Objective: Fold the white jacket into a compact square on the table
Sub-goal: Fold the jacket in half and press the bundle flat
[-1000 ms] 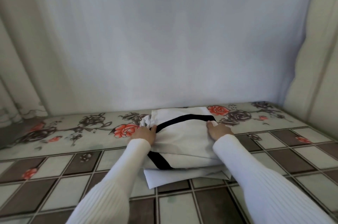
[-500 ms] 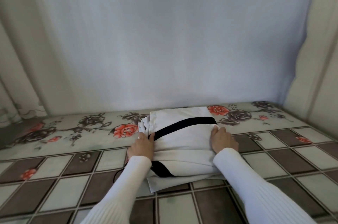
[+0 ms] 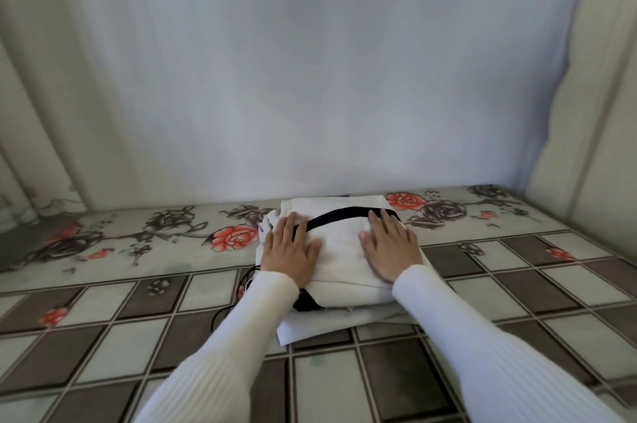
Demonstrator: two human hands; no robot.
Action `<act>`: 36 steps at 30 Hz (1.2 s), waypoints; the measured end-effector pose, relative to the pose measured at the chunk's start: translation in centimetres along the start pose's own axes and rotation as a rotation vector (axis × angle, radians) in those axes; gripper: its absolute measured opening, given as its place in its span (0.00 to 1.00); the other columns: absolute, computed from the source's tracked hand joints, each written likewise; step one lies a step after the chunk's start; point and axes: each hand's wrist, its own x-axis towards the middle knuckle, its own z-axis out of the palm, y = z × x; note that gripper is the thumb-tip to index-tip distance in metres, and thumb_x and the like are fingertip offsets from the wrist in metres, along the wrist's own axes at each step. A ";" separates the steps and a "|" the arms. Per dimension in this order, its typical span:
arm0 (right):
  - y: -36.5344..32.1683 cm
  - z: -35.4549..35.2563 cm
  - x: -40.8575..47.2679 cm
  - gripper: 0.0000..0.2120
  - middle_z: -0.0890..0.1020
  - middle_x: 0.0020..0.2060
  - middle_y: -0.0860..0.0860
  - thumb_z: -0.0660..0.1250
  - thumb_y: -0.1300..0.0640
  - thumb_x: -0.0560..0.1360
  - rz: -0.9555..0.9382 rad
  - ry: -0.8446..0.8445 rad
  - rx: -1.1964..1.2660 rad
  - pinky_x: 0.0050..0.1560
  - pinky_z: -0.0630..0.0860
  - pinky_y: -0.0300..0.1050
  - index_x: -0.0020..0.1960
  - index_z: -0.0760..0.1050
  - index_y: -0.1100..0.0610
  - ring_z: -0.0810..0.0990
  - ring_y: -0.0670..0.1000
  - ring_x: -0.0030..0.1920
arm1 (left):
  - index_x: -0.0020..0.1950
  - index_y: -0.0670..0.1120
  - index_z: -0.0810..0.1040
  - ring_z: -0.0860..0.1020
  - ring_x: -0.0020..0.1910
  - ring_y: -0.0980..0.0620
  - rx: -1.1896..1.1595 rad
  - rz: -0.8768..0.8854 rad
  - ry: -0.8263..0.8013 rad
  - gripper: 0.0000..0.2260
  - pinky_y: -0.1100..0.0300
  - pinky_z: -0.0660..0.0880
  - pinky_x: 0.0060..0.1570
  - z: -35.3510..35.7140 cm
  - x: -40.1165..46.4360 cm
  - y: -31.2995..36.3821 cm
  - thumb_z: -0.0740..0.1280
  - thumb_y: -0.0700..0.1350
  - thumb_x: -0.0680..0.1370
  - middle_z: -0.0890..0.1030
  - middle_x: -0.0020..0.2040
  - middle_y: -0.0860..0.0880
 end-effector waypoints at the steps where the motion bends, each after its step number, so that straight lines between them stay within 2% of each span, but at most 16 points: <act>1: 0.3 0.7 -0.4 0.27 0.47 0.78 0.51 0.44 0.44 0.81 0.012 -0.024 0.000 0.75 0.47 0.56 0.78 0.44 0.50 0.47 0.52 0.78 | 0.78 0.51 0.46 0.43 0.78 0.51 -0.015 -0.014 -0.013 0.26 0.51 0.43 0.76 0.8 -0.4 -0.3 0.47 0.56 0.82 0.44 0.79 0.51; 5: 1.3 2.2 -0.9 0.28 0.40 0.78 0.50 0.41 0.41 0.80 0.042 -0.068 0.009 0.75 0.43 0.56 0.77 0.36 0.46 0.41 0.52 0.78 | 0.77 0.53 0.39 0.37 0.77 0.52 -0.061 -0.067 -0.046 0.28 0.47 0.40 0.76 2.6 -1.2 -0.7 0.45 0.59 0.81 0.38 0.78 0.53; 11: 1.7 3.0 -0.7 0.29 0.36 0.77 0.50 0.40 0.40 0.80 0.054 -0.144 0.053 0.75 0.40 0.56 0.76 0.33 0.45 0.39 0.52 0.78 | 0.77 0.53 0.37 0.38 0.77 0.49 -0.089 -0.149 -0.065 0.30 0.41 0.45 0.73 3.2 -1.6 -0.7 0.45 0.62 0.79 0.35 0.77 0.57; 15: 1.9 2.3 -0.4 0.31 0.36 0.77 0.52 0.45 0.39 0.80 0.085 -0.228 0.171 0.75 0.43 0.57 0.76 0.34 0.45 0.39 0.53 0.78 | 0.76 0.52 0.35 0.39 0.77 0.43 -0.195 -0.286 -0.148 0.36 0.40 0.46 0.73 2.4 -1.7 -0.6 0.48 0.66 0.77 0.33 0.77 0.52; 17: 2.4 1.4 0.0 0.33 0.40 0.78 0.54 0.50 0.42 0.80 0.134 -0.257 0.313 0.76 0.46 0.56 0.77 0.36 0.49 0.43 0.56 0.78 | 0.76 0.48 0.33 0.39 0.77 0.40 -0.337 -0.418 -0.201 0.42 0.41 0.45 0.74 1.3 -1.5 -0.7 0.52 0.68 0.75 0.34 0.77 0.48; 19: 3.0 0.3 0.5 0.36 0.51 0.77 0.57 0.57 0.46 0.79 0.203 -0.270 0.523 0.76 0.52 0.53 0.78 0.40 0.54 0.53 0.58 0.77 | 0.76 0.44 0.34 0.41 0.77 0.38 -0.483 -0.560 -0.259 0.48 0.43 0.44 0.74 0.1 -0.9 -1.1 0.59 0.68 0.73 0.37 0.78 0.43; 22: 3.9 -1.5 1.2 0.37 0.63 0.74 0.57 0.64 0.49 0.77 0.306 -0.312 0.652 0.72 0.61 0.48 0.76 0.49 0.61 0.65 0.58 0.73 | 0.78 0.41 0.41 0.52 0.77 0.41 -0.628 -0.638 -0.331 0.52 0.49 0.52 0.76 -1.4 0.3 -2.4 0.67 0.66 0.69 0.49 0.78 0.41; 25: 4.6 -2.3 1.9 0.38 0.69 0.70 0.57 0.70 0.45 0.72 0.403 -0.367 0.685 0.64 0.66 0.46 0.73 0.59 0.61 0.70 0.58 0.68 | 0.77 0.44 0.54 0.64 0.73 0.43 -0.723 -0.629 -0.450 0.52 0.51 0.61 0.73 -2.6 1.0 -3.9 0.73 0.66 0.63 0.62 0.75 0.44; 27: 4.8 -2.7 2.0 0.39 0.71 0.69 0.57 0.71 0.42 0.69 0.469 -0.414 0.681 0.59 0.67 0.46 0.72 0.63 0.61 0.71 0.58 0.67 | 0.75 0.45 0.59 0.70 0.69 0.44 -0.760 -0.630 -0.532 0.50 0.51 0.66 0.70 -3.3 1.2 -4.3 0.76 0.64 0.60 0.69 0.71 0.44; 29: 4.8 -2.7 2.3 0.38 0.72 0.68 0.56 0.73 0.43 0.68 0.507 -0.447 0.710 0.60 0.67 0.45 0.71 0.66 0.61 0.71 0.58 0.66 | 0.73 0.45 0.63 0.75 0.62 0.44 -0.830 -0.634 -0.561 0.45 0.53 0.71 0.62 -3.6 1.5 -4.4 0.76 0.60 0.63 0.75 0.66 0.43; 31: 4.6 -2.7 2.5 0.37 0.71 0.68 0.57 0.73 0.46 0.68 0.531 -0.462 0.758 0.63 0.66 0.46 0.71 0.66 0.60 0.71 0.58 0.66 | 0.73 0.46 0.64 0.79 0.49 0.46 -0.914 -0.632 -0.573 0.40 0.55 0.75 0.51 -3.8 1.6 -4.4 0.75 0.57 0.66 0.79 0.60 0.43; 33: 4.2 -2.6 2.7 0.35 0.72 0.67 0.57 0.73 0.48 0.69 0.554 -0.459 0.801 0.63 0.68 0.47 0.70 0.66 0.60 0.72 0.58 0.63 | 0.72 0.46 0.65 0.79 0.37 0.49 -0.937 -0.644 -0.567 0.37 0.58 0.76 0.37 -4.2 1.6 -4.3 0.74 0.56 0.68 0.81 0.50 0.45; 34: 3.9 -2.7 2.7 0.31 0.74 0.63 0.58 0.72 0.50 0.70 0.563 -0.459 0.824 0.59 0.71 0.46 0.68 0.67 0.60 0.74 0.58 0.58 | 0.72 0.47 0.65 0.78 0.35 0.49 -0.938 -0.651 -0.558 0.36 0.59 0.76 0.34 -4.2 1.6 -4.3 0.74 0.56 0.68 0.81 0.48 0.46; 36: 3.5 -3.1 2.7 0.20 0.75 0.49 0.56 0.70 0.53 0.71 0.569 -0.444 0.859 0.41 0.71 0.43 0.59 0.69 0.58 0.74 0.55 0.43 | 0.73 0.49 0.63 0.80 0.43 0.46 -0.960 -0.635 -0.540 0.38 0.56 0.77 0.45 -4.0 1.7 -4.4 0.75 0.56 0.67 0.81 0.52 0.43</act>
